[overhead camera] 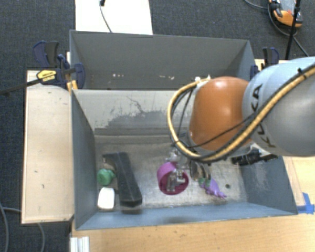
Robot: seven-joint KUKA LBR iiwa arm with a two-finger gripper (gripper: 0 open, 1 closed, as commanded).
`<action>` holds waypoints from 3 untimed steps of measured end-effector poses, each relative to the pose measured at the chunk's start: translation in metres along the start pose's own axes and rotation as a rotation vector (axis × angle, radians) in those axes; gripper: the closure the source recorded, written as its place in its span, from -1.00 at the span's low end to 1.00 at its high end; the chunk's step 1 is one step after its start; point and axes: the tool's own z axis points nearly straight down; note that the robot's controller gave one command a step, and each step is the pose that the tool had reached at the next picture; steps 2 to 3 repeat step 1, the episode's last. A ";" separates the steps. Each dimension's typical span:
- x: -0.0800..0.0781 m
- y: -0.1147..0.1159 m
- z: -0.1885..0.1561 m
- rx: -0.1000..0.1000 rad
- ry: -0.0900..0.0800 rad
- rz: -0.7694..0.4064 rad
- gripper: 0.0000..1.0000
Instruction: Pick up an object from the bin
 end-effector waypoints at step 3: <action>-0.002 0.008 -0.047 0.001 0.004 0.001 1.00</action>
Offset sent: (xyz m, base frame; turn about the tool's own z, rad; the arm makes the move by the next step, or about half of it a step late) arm 0.0078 0.0234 0.0973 -0.2732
